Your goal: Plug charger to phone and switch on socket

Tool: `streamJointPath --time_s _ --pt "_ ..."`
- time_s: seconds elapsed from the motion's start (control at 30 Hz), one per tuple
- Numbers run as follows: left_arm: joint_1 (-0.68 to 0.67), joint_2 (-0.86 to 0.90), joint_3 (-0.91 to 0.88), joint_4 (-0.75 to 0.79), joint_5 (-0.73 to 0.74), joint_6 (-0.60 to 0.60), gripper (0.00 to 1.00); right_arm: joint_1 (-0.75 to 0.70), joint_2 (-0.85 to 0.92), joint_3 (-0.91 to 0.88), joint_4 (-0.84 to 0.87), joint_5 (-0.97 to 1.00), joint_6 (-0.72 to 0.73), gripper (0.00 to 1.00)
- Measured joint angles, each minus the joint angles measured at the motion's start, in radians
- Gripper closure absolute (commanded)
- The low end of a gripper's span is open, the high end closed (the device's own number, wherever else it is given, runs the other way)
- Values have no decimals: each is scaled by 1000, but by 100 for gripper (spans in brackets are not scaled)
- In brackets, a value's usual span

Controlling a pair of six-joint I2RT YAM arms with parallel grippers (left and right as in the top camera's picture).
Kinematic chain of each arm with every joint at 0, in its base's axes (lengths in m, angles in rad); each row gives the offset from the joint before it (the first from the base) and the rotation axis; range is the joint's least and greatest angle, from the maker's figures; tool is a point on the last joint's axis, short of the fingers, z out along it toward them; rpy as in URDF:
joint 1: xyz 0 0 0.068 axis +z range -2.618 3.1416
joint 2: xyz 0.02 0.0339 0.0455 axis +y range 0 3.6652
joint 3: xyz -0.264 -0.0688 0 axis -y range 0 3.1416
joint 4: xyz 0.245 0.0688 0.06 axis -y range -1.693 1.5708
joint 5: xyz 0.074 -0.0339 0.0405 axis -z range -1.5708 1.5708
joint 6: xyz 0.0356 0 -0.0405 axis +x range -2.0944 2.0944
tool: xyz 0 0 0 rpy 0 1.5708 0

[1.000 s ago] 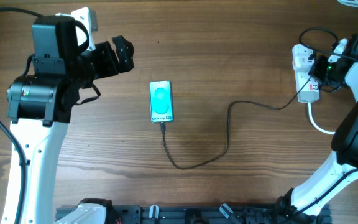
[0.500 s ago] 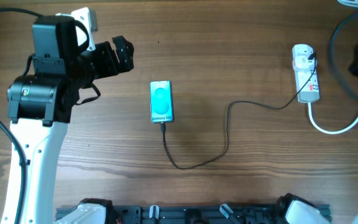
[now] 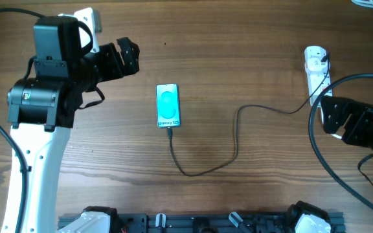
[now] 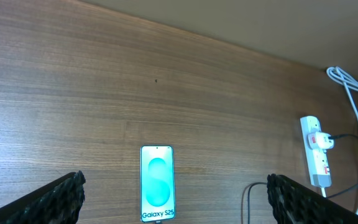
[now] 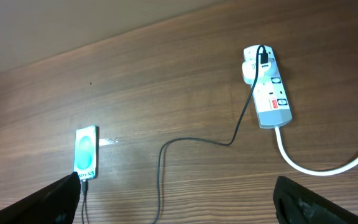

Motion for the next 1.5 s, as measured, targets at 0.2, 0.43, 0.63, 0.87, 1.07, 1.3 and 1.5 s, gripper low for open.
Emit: streamJointPath --time_s 0.2,0.43,0.63,0.87,1.07,1.3,1.5 --pt "0 0 0 0 0 0 0 0 52 0 0 0 0 0" --pt "0 0 0 0 0 0 0 85 -40 -3 5 12 0 0" --pt "0 0 0 -1 0 0 0 265 -229 -180 298 68 -8 0" --pt "0 0 -2 -1 0 0 0 308 -558 -817 928 103 -19 0" --pt "0 0 -2 0 0 0 0 319 -772 -1223 1260 109 -18 0" --pt "0 0 -2 0 0 0 0 344 -911 -1459 1428 110 -19 0" --pt "0 0 -2 0 0 0 0 348 -956 -1530 1438 110 -18 0"
